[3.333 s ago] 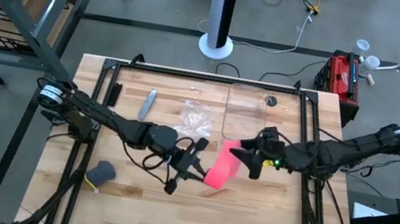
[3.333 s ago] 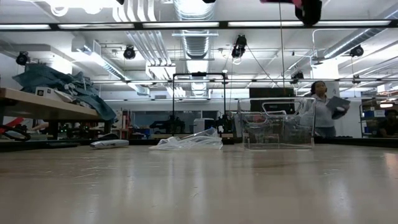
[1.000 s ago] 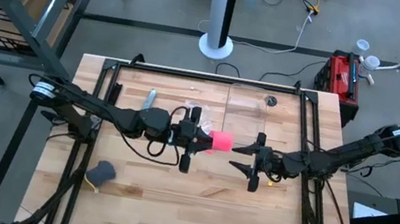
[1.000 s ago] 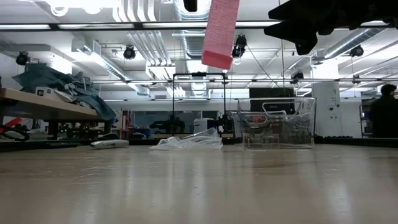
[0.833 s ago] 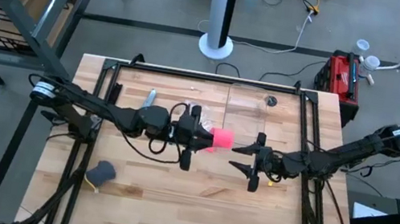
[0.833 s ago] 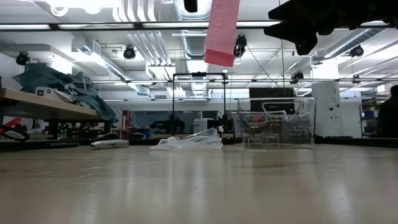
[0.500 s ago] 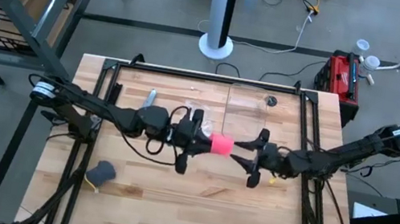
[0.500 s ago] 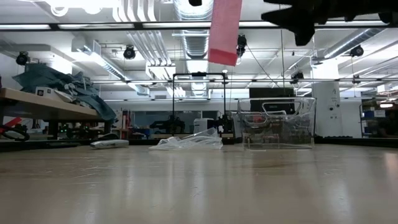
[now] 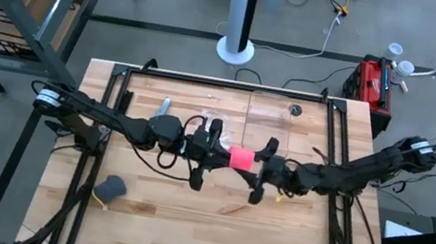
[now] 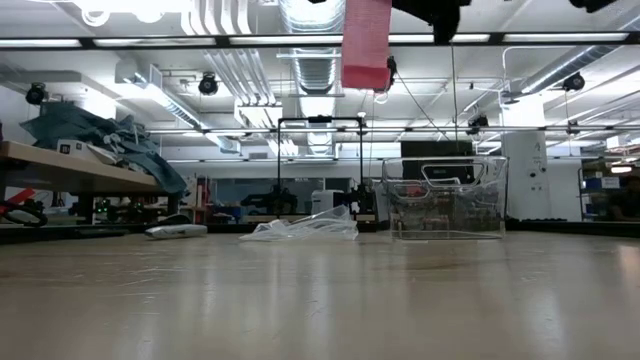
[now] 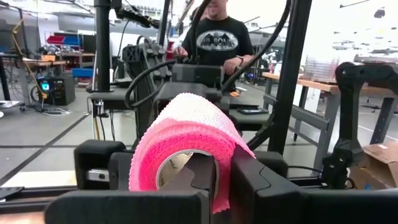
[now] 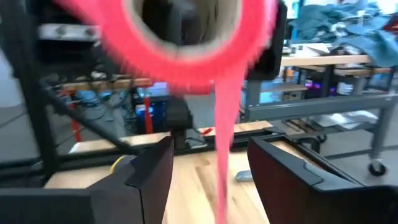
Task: Roll bandage
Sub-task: Roll the pink bandage
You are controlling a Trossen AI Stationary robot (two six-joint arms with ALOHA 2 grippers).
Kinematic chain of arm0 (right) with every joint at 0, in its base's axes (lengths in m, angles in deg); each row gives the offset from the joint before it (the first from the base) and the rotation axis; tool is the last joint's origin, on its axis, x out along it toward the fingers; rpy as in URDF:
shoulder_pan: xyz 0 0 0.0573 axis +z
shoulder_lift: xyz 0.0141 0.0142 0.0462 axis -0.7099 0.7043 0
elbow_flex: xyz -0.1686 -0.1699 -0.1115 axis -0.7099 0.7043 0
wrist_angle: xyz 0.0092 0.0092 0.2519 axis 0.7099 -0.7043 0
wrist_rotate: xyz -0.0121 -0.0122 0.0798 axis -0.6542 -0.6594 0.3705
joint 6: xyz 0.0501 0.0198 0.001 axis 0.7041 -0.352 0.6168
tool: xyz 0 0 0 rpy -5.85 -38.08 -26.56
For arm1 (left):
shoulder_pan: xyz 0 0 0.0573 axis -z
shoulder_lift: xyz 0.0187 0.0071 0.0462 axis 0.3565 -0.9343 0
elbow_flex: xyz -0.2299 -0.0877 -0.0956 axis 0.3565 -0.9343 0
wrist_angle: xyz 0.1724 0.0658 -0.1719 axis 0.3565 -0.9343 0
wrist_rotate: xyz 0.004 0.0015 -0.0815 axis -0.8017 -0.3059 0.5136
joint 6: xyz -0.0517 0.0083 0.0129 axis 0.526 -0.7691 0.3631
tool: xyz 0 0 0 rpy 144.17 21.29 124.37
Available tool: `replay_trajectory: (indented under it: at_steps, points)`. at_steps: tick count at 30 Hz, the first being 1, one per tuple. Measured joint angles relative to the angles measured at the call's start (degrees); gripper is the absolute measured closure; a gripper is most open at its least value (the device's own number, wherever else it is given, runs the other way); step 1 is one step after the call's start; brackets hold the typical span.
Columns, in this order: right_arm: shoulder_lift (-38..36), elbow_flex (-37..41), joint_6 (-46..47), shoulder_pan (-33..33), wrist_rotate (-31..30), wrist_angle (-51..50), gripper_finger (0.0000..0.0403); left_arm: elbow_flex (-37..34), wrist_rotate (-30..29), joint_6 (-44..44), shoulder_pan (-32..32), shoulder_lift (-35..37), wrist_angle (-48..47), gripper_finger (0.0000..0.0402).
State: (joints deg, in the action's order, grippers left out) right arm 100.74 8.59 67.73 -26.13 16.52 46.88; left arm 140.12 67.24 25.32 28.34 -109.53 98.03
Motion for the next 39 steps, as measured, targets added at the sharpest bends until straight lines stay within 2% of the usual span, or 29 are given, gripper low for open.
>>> replay_trajectory:
  at_steps: [3,5,7,10,11,15,20,24,28,31,36,39]
  points:
    - [1.89,-2.00,-1.33,0.00,-0.41,0.05,0.0209,0.00,1.33,0.32,-0.02,0.00,0.16,0.0390]
    - [2.43,-2.60,-1.48,0.04,-0.28,-0.16,0.0232,0.00,2.17,0.61,0.01,0.00,0.09,0.0390]
    - [2.29,-2.78,-1.49,0.22,-0.29,-0.13,0.0274,0.00,3.19,0.84,0.06,0.00,0.03,0.0390]
    - [0.77,-2.57,-3.06,1.44,-0.29,-0.15,0.0370,0.00,3.25,0.88,0.26,0.08,0.02,0.0390]
    - [0.30,-2.54,-4.28,2.01,-0.32,-0.02,0.0385,0.00,3.27,0.88,0.32,0.12,-0.02,0.0390]
    - [-1.71,-2.66,-5.47,4.55,-2.63,-2.45,0.0397,0.00,3.27,1.18,0.36,0.20,-0.01,0.0390]
    - [-2.64,-2.65,-10.34,8.58,-13.84,-5.19,0.0401,0.00,4.07,2.49,0.36,0.24,-0.37,0.0389]
    - [-2.97,-2.65,-13.15,11.17,-18.76,-5.20,0.0402,-0.02,9.05,3.20,0.36,0.24,-0.32,0.0389]
    - [-3.46,-2.65,-18.11,13.26,-25.06,-5.05,0.0402,-0.02,19.23,2.40,0.33,0.26,-0.24,0.0389]
    - [-3.76,-2.65,-21.86,13.71,-25.23,-3.17,0.0402,-0.04,27.42,-0.10,0.33,0.28,-1.49,0.0389]
    - [-3.69,-4.04,-25.75,13.69,-25.16,-2.47,0.0403,-0.07,28.16,-2.47,0.25,0.31,-7.84,0.0389]
    - [-3.65,-5.36,-28.36,13.69,-25.16,-2.43,0.0403,-0.07,25.17,-2.55,-0.14,0.33,-11.07,0.0389]
